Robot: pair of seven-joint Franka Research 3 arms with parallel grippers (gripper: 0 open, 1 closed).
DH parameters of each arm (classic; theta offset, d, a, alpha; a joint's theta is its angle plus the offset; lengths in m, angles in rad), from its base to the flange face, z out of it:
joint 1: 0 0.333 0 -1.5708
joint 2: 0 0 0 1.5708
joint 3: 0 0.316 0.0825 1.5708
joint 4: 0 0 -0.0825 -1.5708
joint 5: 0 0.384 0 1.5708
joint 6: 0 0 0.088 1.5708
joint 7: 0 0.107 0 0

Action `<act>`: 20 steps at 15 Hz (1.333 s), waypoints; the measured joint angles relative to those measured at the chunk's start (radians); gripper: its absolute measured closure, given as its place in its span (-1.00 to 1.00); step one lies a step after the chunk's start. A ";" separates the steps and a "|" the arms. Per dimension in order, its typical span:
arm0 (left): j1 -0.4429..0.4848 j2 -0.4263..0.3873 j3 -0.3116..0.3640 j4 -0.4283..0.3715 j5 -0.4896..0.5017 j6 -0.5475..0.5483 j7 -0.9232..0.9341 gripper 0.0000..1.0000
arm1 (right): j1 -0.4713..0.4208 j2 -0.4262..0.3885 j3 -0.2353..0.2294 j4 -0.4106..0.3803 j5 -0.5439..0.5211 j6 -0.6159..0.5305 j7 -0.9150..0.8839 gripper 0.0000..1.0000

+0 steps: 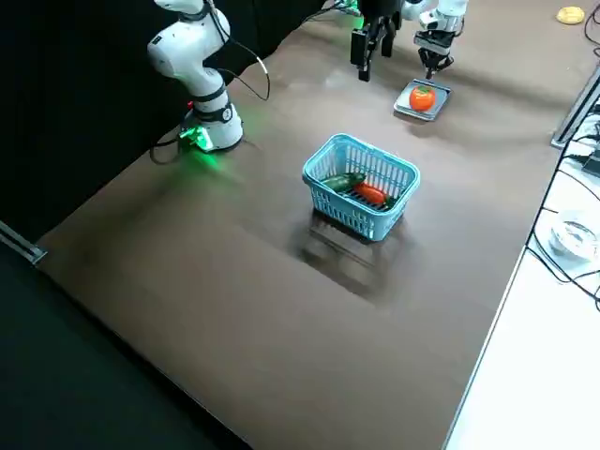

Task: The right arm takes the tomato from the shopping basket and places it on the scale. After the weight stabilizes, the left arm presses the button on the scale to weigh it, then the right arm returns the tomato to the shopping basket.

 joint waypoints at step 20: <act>-0.017 0.044 0.004 0.007 0.000 0.035 -0.022 0.98 | 0.000 0.000 0.001 0.000 0.000 0.000 0.000 -0.98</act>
